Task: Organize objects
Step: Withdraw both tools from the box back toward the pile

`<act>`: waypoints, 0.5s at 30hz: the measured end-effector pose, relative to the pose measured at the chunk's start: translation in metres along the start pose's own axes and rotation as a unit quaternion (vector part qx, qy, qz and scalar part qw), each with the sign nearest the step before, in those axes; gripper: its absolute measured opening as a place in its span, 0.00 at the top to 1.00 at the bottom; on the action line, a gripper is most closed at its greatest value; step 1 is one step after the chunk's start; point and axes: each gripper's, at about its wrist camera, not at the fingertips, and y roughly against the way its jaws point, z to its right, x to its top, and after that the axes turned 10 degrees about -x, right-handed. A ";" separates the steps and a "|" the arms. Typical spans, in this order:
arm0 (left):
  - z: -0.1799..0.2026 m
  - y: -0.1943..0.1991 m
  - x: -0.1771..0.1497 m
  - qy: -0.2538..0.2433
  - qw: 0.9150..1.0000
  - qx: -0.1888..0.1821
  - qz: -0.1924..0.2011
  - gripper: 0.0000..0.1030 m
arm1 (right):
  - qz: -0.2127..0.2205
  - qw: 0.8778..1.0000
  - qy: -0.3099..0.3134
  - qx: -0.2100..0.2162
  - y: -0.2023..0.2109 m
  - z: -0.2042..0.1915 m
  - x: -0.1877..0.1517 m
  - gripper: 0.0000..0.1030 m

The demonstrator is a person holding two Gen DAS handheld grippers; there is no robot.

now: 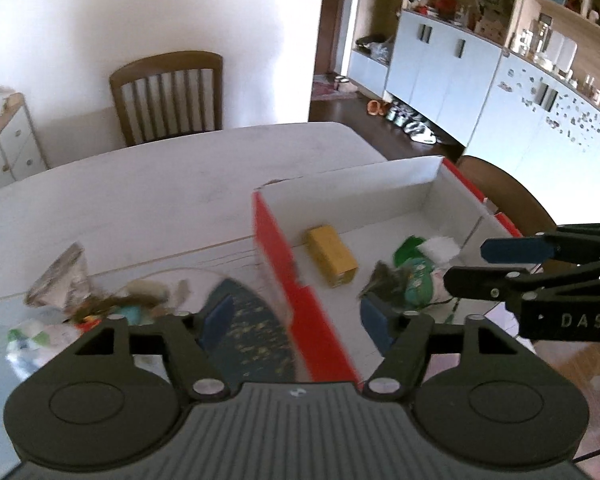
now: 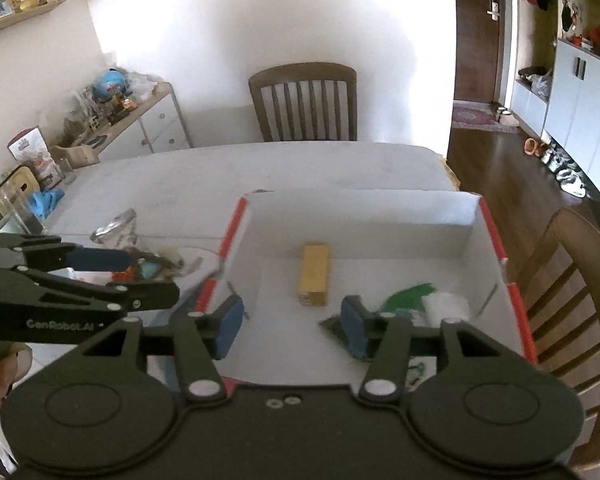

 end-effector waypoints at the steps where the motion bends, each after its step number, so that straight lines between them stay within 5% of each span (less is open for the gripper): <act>1: -0.005 0.005 -0.003 0.001 1.000 0.003 0.003 0.25 | 0.002 1.000 0.000 0.000 0.001 -0.005 0.000 0.43; 11: -0.066 0.047 -0.027 0.029 0.999 0.032 0.022 0.13 | 0.009 1.000 0.001 0.011 -0.002 -0.065 0.000 0.14; 15: -0.095 0.056 -0.037 0.048 0.998 0.039 0.017 0.10 | 0.007 1.000 0.003 0.005 -0.006 -0.088 -0.001 0.11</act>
